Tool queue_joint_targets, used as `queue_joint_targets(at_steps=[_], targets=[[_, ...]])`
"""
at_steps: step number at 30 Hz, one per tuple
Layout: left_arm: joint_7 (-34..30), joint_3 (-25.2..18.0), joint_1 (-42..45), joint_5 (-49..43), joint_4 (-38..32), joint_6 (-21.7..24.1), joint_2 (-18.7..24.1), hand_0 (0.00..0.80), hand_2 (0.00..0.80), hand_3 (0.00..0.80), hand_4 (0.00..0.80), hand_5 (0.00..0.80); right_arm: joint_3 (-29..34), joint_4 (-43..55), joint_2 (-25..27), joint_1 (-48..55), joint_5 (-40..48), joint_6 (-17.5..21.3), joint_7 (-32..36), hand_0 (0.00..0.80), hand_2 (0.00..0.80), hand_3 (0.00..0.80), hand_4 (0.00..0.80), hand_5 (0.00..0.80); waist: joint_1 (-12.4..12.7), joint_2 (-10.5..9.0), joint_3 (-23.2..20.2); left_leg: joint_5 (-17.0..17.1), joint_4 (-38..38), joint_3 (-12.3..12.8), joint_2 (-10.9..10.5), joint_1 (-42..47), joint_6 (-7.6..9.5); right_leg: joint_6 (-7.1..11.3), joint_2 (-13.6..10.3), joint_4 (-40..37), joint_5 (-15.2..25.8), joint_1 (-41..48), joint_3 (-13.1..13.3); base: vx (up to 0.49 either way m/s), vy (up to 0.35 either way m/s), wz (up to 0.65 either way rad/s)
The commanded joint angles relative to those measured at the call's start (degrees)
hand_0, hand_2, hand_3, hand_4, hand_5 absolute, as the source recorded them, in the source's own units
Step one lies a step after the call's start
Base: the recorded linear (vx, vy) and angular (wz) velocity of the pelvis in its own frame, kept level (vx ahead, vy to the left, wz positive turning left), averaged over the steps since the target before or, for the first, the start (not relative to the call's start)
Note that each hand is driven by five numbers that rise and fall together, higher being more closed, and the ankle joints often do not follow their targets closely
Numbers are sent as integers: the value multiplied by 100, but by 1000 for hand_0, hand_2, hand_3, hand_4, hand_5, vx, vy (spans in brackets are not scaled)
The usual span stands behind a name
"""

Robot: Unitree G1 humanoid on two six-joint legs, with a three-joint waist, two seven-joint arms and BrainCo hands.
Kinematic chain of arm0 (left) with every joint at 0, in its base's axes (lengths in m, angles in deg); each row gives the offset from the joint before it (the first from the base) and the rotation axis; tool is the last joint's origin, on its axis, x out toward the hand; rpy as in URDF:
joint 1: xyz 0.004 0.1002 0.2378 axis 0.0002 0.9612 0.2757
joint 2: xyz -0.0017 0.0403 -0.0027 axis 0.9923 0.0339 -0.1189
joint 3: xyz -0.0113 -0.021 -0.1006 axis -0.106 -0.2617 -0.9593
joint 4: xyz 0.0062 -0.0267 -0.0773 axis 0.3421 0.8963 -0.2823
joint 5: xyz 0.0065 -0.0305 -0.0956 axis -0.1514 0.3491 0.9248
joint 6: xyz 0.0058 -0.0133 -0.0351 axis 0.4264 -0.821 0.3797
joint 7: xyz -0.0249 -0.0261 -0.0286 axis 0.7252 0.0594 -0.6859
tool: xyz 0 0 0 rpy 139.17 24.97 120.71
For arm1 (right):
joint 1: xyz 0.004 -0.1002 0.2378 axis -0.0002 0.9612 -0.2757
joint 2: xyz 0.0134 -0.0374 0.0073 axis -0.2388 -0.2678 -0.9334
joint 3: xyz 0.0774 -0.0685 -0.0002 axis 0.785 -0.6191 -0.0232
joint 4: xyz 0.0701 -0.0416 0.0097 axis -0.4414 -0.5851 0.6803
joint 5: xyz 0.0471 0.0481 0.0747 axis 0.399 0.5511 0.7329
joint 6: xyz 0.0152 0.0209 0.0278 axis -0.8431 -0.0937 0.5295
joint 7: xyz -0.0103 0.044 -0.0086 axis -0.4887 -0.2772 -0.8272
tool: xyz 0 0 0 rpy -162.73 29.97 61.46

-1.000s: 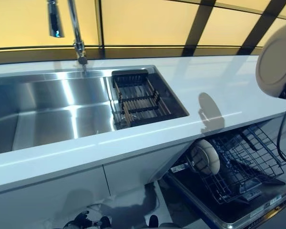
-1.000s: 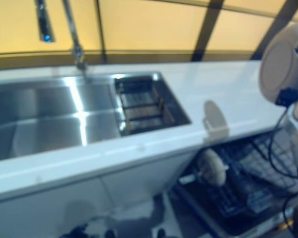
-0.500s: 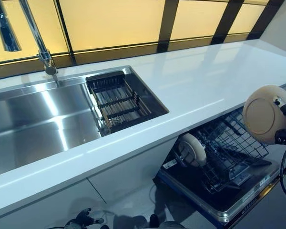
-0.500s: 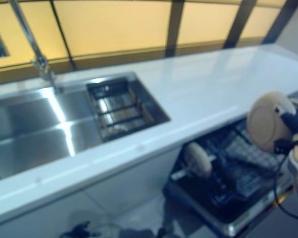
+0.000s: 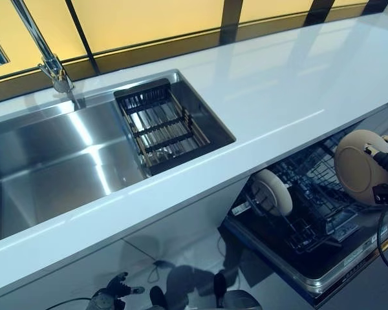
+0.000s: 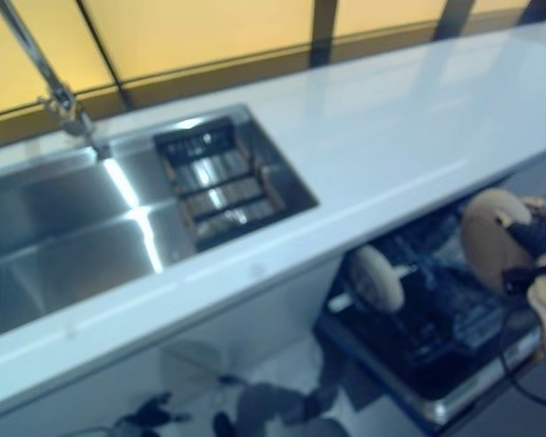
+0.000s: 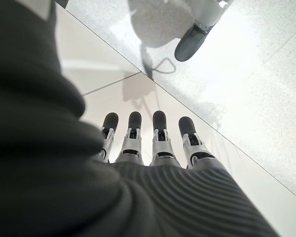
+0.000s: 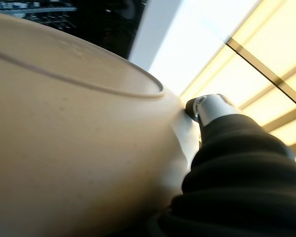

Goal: Take plates into dishwasher

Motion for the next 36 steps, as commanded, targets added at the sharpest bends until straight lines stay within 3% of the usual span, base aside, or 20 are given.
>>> queue_joint_targets(at_steps=[1,11,21,36], targets=[[-42,179,-393,71,-62,98,192,0,0,0,0,0,-89,-67,207,-887,-474,60,-446,800,800,800,800,800,208,-130,161,-270,227,-278,32,-60,-47,-108,248,607,-564,-170,-199,-47,-35,15],[-48,266,-583,146,-183,96,163,0,0,0,0,0,-571,-391,-105,-1205,-1088,-194,-809,800,800,800,800,800,229,68,420,-212,228,-364,-3,-218,-98,-129,187,680,-573,-362,-241,-36,-25,5],[-72,358,-610,246,-298,216,177,0,0,0,0,0,-879,-1019,-87,-1475,-1510,-303,-1012,800,800,800,800,800,278,277,620,-164,232,-390,-40,-357,-139,-142,147,745,-585,-532,-284,-13,-8,1],[-161,359,-588,256,-466,240,221,0,0,0,0,0,-1100,-1683,54,-1409,-2060,-181,-977,800,800,800,800,800,320,476,792,-109,209,-399,-72,-428,-190,-158,99,814,-614,-642,-389,-3,-3,1]])
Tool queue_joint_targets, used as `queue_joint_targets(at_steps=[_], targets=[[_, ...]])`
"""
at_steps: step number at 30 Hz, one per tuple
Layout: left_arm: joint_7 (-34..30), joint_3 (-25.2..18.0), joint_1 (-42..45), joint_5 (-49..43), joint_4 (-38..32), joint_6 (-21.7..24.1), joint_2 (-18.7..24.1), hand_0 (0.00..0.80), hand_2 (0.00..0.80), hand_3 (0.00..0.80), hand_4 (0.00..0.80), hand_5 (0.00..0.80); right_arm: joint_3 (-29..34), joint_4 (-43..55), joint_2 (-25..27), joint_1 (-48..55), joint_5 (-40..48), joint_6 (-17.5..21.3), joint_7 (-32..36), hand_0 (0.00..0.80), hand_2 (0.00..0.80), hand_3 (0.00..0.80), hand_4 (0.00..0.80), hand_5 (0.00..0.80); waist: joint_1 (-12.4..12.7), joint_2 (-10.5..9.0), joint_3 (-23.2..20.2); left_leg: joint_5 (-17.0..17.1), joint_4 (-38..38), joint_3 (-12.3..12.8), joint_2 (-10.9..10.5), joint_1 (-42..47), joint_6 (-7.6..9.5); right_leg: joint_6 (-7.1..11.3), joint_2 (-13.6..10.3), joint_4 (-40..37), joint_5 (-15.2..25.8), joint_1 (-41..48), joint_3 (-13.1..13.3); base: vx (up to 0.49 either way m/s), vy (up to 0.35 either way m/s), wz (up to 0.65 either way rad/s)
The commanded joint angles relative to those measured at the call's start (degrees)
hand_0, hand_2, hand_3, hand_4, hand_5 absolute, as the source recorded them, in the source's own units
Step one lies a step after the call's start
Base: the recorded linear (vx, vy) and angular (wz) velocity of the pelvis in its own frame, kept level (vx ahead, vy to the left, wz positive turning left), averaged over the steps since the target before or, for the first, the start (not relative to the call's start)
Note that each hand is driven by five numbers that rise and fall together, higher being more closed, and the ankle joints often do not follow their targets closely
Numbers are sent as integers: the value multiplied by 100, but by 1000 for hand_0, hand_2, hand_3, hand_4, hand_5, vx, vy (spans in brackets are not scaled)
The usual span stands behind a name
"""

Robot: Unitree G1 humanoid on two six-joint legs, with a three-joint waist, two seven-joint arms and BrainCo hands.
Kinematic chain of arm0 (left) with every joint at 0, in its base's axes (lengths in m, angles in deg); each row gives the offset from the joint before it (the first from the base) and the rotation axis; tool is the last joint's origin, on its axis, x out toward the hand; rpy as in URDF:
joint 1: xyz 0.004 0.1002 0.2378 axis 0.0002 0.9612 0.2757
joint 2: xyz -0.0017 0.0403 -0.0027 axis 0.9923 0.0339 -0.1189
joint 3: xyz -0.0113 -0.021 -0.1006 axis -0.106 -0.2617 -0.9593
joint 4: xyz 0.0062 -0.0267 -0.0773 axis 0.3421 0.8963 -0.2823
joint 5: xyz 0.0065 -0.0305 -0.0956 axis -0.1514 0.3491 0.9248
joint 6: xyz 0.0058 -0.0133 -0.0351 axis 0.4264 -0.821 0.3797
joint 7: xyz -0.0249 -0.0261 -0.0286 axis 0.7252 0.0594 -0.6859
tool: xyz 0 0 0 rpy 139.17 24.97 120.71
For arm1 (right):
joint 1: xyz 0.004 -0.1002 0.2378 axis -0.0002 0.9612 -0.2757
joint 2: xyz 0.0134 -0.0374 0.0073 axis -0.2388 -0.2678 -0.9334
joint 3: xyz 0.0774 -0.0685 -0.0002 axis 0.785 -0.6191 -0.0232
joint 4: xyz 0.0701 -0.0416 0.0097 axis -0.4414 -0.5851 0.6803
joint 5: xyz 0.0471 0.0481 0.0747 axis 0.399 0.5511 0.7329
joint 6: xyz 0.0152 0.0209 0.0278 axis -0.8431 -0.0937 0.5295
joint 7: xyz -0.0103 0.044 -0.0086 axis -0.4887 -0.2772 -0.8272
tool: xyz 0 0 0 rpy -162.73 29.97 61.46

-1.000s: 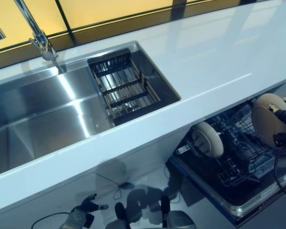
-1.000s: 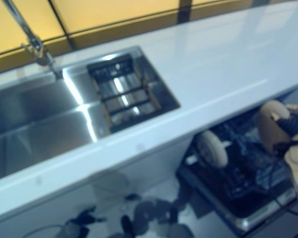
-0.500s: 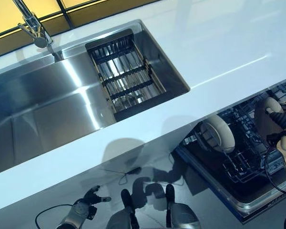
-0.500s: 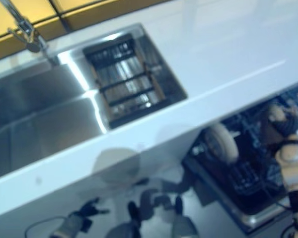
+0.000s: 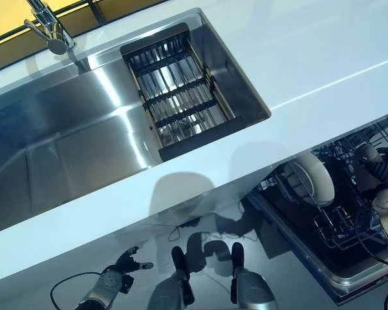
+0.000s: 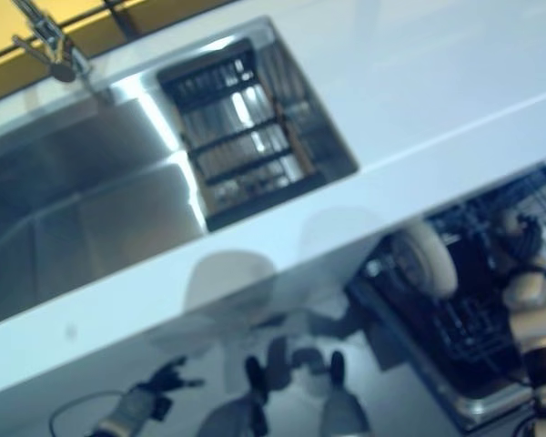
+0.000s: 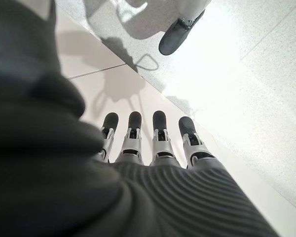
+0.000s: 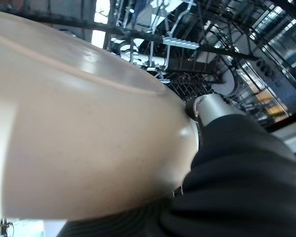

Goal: Take plates into dishwasher

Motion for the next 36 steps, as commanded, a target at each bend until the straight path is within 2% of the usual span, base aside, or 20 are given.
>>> queue_joint_targets(at_steps=[1,23,36], targets=[[-63,239,-238,156,-4,106,210,0,0,0,0,0,0,-65,331,-415,-286,232,-173,800,800,800,800,800,125,-193,-35,-177,204,-95,-51,-9,-170,-98,109,780,-602,-364,-135,-20,-30,3],[-151,216,-285,44,-243,-43,375,0,0,0,0,0,-334,-365,266,-278,-897,323,61,800,800,800,800,800,220,-288,62,-178,217,-100,-32,-88,-162,-66,114,722,-539,-424,-240,-7,-14,2],[-211,197,-311,-44,-322,-80,455,0,0,0,0,0,-559,-752,49,-182,-1028,207,268,800,800,800,800,800,292,-327,86,-182,208,-130,-50,-105,-136,-58,105,720,-517,-432,-298,-3,-5,2]])
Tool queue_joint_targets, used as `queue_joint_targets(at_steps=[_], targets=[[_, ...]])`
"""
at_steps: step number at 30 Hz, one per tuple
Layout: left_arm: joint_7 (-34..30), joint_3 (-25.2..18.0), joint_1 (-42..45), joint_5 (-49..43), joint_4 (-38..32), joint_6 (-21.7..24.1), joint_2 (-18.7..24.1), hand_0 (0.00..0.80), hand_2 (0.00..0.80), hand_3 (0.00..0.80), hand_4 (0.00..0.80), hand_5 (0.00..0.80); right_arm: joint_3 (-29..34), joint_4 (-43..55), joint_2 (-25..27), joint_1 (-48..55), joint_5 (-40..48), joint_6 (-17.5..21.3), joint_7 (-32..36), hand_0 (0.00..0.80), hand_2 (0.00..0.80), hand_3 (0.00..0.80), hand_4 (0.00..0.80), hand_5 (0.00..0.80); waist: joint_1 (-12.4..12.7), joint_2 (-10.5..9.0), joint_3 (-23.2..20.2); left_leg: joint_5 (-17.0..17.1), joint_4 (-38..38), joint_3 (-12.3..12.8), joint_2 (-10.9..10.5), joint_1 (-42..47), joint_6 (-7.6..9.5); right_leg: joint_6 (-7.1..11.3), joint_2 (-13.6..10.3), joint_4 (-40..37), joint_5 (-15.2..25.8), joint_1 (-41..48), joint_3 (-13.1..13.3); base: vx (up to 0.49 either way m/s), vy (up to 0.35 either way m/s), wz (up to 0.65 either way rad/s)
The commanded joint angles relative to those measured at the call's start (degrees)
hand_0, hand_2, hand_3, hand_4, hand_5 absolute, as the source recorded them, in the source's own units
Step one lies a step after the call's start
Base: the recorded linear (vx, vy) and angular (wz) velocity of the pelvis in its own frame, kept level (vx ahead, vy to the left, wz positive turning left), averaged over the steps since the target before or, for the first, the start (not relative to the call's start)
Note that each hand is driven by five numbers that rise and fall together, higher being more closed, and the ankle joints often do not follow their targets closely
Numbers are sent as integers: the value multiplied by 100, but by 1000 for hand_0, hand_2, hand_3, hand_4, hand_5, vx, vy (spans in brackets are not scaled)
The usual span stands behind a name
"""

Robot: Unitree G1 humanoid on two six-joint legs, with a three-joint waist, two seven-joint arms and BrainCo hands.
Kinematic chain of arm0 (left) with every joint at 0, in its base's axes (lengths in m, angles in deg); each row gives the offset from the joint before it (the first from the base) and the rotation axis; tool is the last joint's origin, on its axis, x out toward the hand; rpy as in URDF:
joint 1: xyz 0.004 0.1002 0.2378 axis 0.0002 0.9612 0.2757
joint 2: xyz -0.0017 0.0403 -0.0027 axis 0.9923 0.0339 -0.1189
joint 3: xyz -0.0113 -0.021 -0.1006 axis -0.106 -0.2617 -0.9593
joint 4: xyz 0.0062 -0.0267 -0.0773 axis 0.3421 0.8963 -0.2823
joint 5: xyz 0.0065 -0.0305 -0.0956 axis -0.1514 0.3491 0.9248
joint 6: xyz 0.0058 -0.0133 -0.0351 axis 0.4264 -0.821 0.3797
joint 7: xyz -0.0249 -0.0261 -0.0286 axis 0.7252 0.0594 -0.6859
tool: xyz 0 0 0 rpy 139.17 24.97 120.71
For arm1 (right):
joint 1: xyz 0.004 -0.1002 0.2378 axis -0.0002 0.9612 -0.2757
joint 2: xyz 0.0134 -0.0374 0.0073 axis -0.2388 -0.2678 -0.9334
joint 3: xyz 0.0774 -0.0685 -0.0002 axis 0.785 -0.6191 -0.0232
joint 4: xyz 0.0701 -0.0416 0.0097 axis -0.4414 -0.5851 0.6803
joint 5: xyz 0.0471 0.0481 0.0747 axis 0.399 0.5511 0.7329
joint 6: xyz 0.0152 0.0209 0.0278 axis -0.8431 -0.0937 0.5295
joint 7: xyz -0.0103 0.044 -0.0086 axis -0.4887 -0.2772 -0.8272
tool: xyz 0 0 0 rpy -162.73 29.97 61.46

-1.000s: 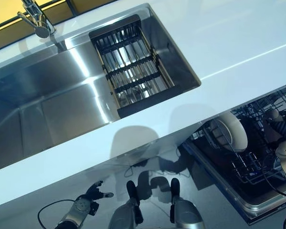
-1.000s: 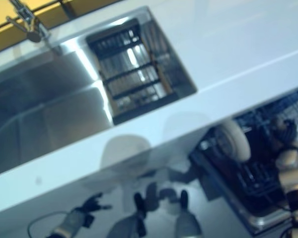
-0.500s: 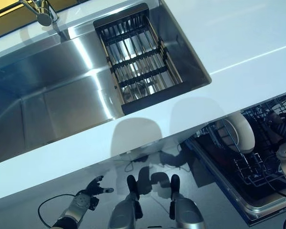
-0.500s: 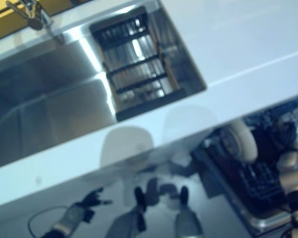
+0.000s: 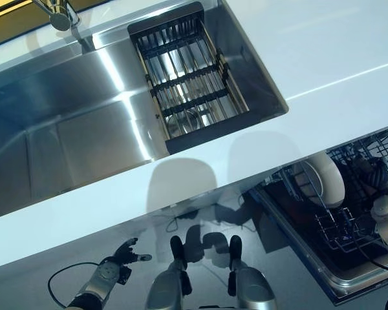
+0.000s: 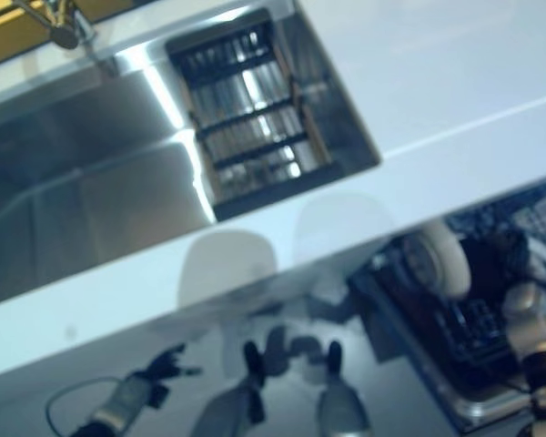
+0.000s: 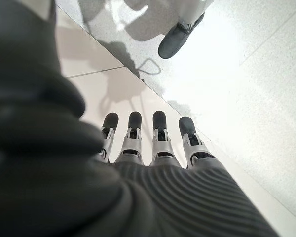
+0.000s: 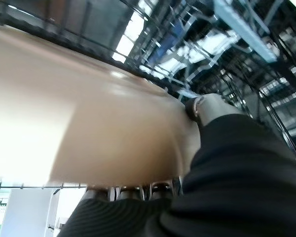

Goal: Take plates into dishwasher

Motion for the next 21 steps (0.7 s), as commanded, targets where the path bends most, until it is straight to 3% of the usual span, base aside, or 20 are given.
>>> queue_joint_targets(at_steps=[1,5,21], targets=[[-63,209,-210,-64,-10,-11,228,0,0,0,0,0,-146,-272,8,-193,-186,-3,-17,800,800,800,800,800,165,-223,-217,-257,201,34,-61,-7,-132,-51,100,712,-512,-439,-129,-19,-28,5],[-102,237,-240,-71,-44,-19,289,0,0,0,0,0,-191,-591,-17,-248,-134,126,-49,800,800,800,800,800,198,-198,-198,-254,180,14,-73,-7,-123,-51,96,717,-508,-447,-153,-14,-19,7],[-121,212,-210,-10,-122,-6,366,0,0,0,0,0,-181,-809,20,-348,-223,6,-188,800,800,800,800,800,212,-140,-126,-247,159,39,-121,-32,-104,-35,73,689,-470,-481,-177,-1,0,1]])
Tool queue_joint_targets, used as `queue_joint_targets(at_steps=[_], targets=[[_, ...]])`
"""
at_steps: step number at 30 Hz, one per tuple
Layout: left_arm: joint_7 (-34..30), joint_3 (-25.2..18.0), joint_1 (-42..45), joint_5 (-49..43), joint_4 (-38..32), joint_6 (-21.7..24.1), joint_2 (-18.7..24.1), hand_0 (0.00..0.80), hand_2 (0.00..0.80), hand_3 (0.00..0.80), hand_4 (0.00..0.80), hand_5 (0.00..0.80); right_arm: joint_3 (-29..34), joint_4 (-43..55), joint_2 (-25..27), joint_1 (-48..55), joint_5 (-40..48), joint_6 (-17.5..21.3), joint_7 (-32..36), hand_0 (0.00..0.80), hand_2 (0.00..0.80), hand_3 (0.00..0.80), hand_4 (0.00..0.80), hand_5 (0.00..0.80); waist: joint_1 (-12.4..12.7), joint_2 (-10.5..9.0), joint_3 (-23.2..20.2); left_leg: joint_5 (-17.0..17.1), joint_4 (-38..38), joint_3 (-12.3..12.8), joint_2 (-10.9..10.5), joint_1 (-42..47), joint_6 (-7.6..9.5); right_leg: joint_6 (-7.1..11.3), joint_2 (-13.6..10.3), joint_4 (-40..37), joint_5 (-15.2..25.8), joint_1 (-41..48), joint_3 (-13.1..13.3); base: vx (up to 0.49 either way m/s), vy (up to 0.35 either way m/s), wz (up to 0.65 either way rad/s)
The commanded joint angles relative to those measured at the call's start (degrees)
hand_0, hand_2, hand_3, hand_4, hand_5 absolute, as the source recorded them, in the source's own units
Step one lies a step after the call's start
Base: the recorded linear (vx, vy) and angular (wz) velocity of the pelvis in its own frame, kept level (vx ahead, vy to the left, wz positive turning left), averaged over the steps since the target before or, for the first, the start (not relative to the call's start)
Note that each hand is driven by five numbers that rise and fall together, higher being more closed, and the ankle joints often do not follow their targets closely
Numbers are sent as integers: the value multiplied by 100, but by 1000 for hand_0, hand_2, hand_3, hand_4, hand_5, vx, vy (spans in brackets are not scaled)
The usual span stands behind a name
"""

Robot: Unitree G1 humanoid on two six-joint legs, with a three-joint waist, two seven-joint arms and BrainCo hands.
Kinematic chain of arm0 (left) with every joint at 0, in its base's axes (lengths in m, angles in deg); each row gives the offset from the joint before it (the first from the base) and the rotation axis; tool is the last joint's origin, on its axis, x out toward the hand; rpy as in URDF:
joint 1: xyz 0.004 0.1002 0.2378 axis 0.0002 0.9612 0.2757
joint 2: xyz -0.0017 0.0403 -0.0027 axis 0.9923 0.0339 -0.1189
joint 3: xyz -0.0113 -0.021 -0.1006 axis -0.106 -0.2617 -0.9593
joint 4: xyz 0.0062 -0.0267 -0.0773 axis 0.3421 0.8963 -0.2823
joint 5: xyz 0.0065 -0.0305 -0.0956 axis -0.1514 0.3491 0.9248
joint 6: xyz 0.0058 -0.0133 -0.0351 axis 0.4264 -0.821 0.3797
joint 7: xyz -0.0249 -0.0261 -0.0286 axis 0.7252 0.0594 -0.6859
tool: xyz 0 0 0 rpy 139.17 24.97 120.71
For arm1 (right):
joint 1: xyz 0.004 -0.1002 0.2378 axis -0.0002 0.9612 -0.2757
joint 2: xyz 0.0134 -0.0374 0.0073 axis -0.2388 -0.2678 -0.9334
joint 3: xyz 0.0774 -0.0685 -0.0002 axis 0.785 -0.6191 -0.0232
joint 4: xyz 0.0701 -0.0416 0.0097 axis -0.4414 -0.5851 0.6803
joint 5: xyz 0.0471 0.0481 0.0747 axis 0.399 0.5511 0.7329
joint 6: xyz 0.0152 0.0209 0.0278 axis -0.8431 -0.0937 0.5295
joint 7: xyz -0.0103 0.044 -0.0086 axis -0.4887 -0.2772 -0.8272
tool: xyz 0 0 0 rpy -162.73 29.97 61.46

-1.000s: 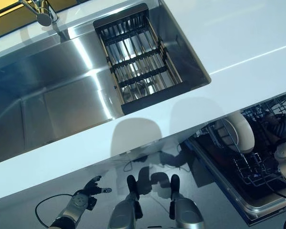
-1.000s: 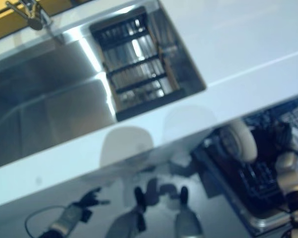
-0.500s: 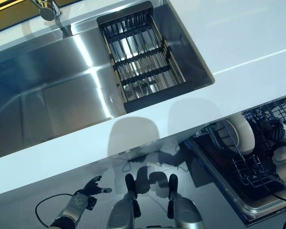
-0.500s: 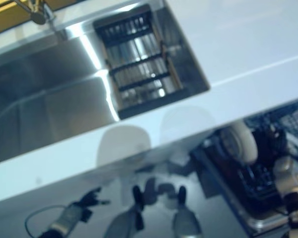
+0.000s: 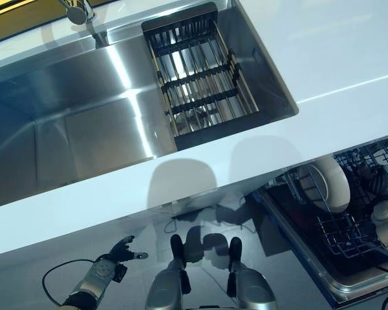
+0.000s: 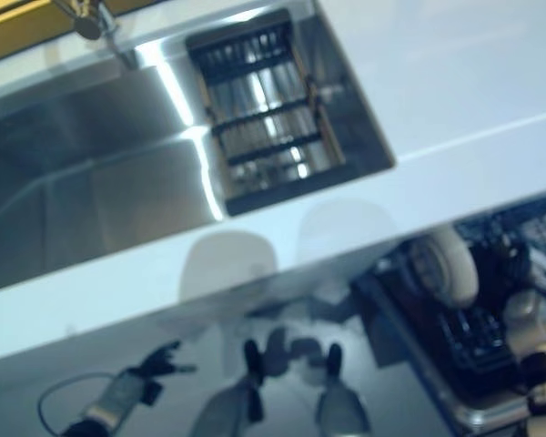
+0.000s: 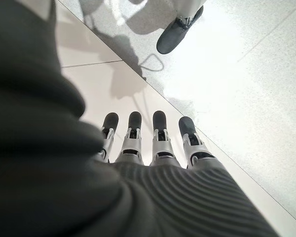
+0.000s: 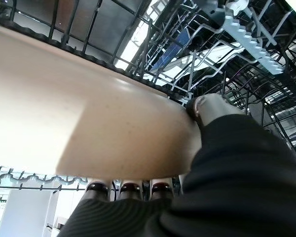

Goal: Take plates into dishwasher

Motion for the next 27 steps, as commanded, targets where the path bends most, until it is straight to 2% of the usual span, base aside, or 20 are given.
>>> queue_joint_targets(at_steps=[1,19,20,21,22,23,25,27], targets=[[-15,207,-194,-7,47,-4,133,0,0,0,0,0,-175,-250,111,-214,-181,-135,-84,800,800,800,800,800,69,-141,-120,-294,161,140,-123,-26,-105,-20,73,690,-482,-522,-89,0,0,0],[-35,148,-193,3,-20,-46,197,0,0,0,0,0,58,-481,81,0,-50,-156,-199,800,800,800,800,800,73,-221,-121,-302,123,194,-108,-25,-84,4,89,604,-403,-543,-116,0,0,0],[-31,151,-194,9,-21,-45,198,0,0,0,0,0,61,-487,89,-7,-52,-158,-192,703,703,703,703,703,72,-223,-122,-304,124,199,-108,-26,-83,7,86,599,-400,-544,-118,0,0,0],[-29,149,-194,16,-27,-46,200,0,0,0,0,0,63,-496,92,-11,-59,-159,-208,515,515,515,515,515,76,-223,-124,-302,121,204,-106,-29,-86,11,82,591,-391,-548,-126,0,0,0],[-19,146,-190,20,-31,-47,195,0,0,0,0,0,58,-501,86,-14,-63,-161,-228,424,424,424,424,424,78,-223,-124,-300,115,206,-106,-29,-86,14,82,583,-385,-550,-132,0,0,0],[-18,140,-184,23,-42,-53,194,0,0,0,0,0,63,-493,83,-10,-60,-171,-232,248,248,248,248,248,78,-223,-123,-301,110,212,-106,-26,-86,17,81,577,-381,-549,-137,0,0,0],[-23,122,-178,27,-58,-63,206,0,0,0,0,0,82,-454,88,0,-75,-199,-230,0,0,0,0,0,79,-235,-122,-302,110,224,-106,-25,-84,21,82,560,-369,-541,-144,0,0,0],[-14,122,-177,32,-72,-85,199,0,0,0,0,0,77,-436,85,-3,-80,-219,-220,0,0,0,0,0,81,-245,-126,-303,103,240,-106,-18,-84,25,83,540,-361,-529,-155,0,0,0]])
